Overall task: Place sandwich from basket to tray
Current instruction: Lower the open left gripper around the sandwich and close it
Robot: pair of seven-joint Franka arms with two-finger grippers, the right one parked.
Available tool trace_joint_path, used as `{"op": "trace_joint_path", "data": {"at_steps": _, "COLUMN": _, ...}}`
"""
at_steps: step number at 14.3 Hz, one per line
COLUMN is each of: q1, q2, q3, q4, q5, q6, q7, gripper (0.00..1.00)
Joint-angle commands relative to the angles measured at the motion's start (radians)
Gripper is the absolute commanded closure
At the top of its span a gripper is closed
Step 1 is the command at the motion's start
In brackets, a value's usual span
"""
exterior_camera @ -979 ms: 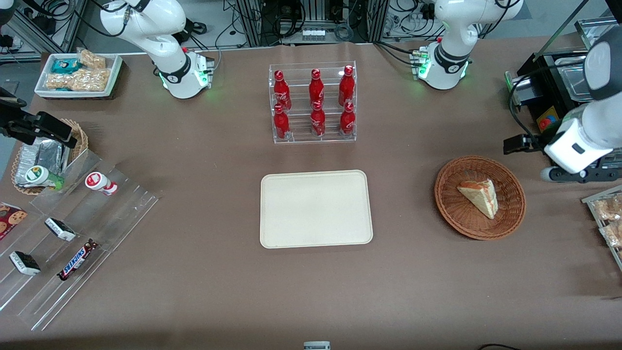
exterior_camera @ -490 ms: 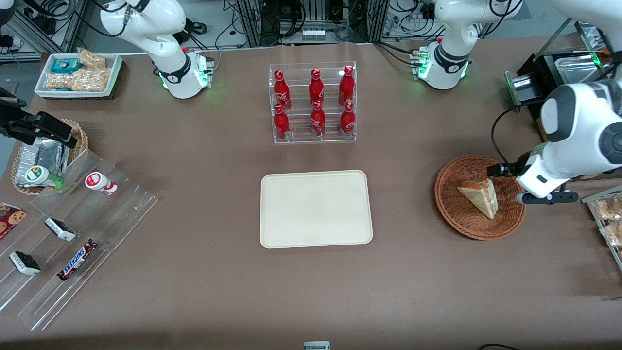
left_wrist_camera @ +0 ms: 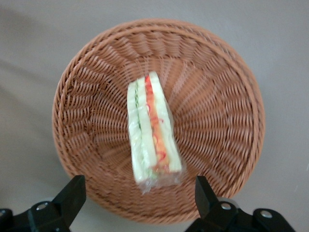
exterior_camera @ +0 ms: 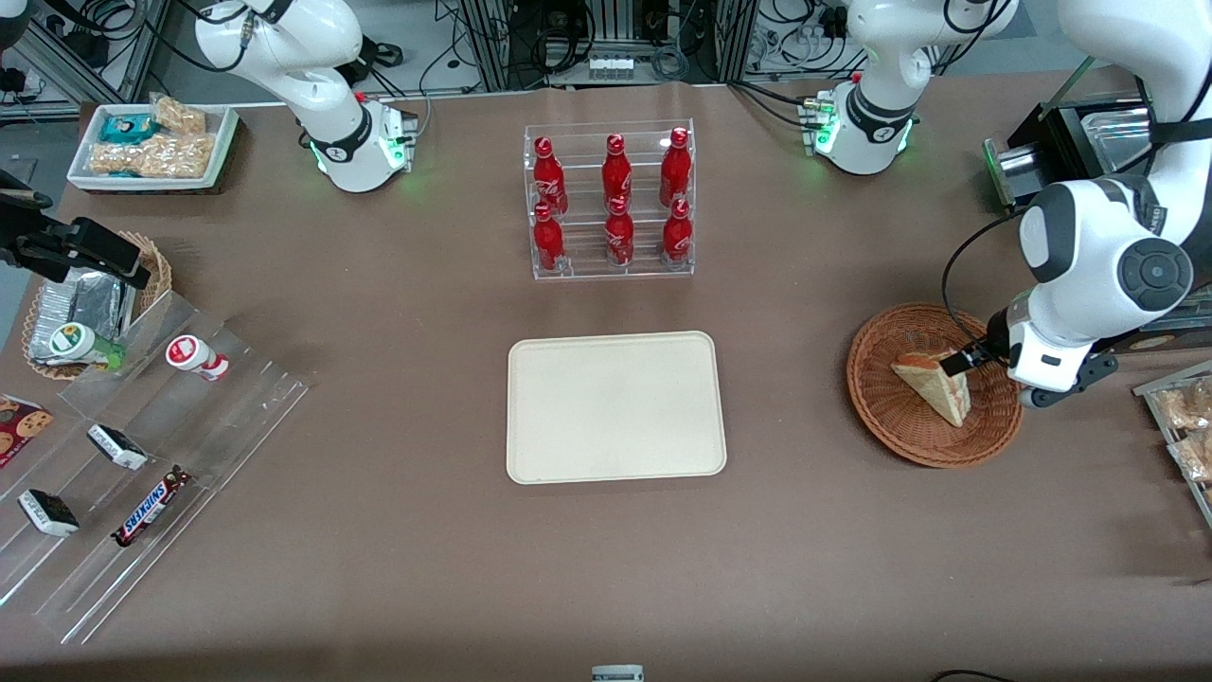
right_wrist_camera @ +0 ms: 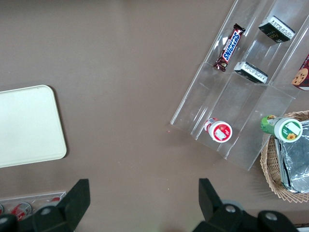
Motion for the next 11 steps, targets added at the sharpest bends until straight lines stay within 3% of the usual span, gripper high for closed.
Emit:
{"op": "trace_joint_path", "data": {"at_steps": 1, "q1": 0.004, "q2": -0.004, "q3": -0.005, "q4": -0.072, "q5": -0.002, "q6": 0.123, "q7": -0.18, "gripper": 0.0}}
{"op": "trace_joint_path", "data": {"at_steps": 3, "q1": 0.006, "q2": 0.012, "q3": -0.005, "q4": -0.122, "q5": -0.006, "q6": 0.204, "q7": -0.2, "gripper": 0.0}}
{"op": "trace_joint_path", "data": {"at_steps": 5, "q1": 0.007, "q2": 0.041, "q3": -0.005, "q4": -0.13, "q5": -0.055, "q6": 0.248, "q7": -0.2, "gripper": 0.01}}
{"op": "trace_joint_path", "data": {"at_steps": 6, "q1": 0.007, "q2": 0.053, "q3": -0.005, "q4": -0.126, "q5": -0.087, "q6": 0.257, "q7": -0.214, "gripper": 0.09}}
{"op": "trace_joint_path", "data": {"at_steps": 8, "q1": 0.006, "q2": 0.071, "q3": -0.005, "q4": -0.128, "q5": -0.12, "q6": 0.288, "q7": -0.317, "gripper": 0.63}}
{"op": "trace_joint_path", "data": {"at_steps": 9, "q1": 0.004, "q2": 0.073, "q3": -0.005, "q4": -0.123, "q5": -0.118, "q6": 0.288, "q7": -0.334, "gripper": 0.84}}
{"op": "trace_joint_path", "data": {"at_steps": 11, "q1": 0.004, "q2": 0.064, "q3": -0.005, "q4": -0.111, "q5": -0.115, "q6": 0.274, "q7": -0.329, "gripper": 0.95}}
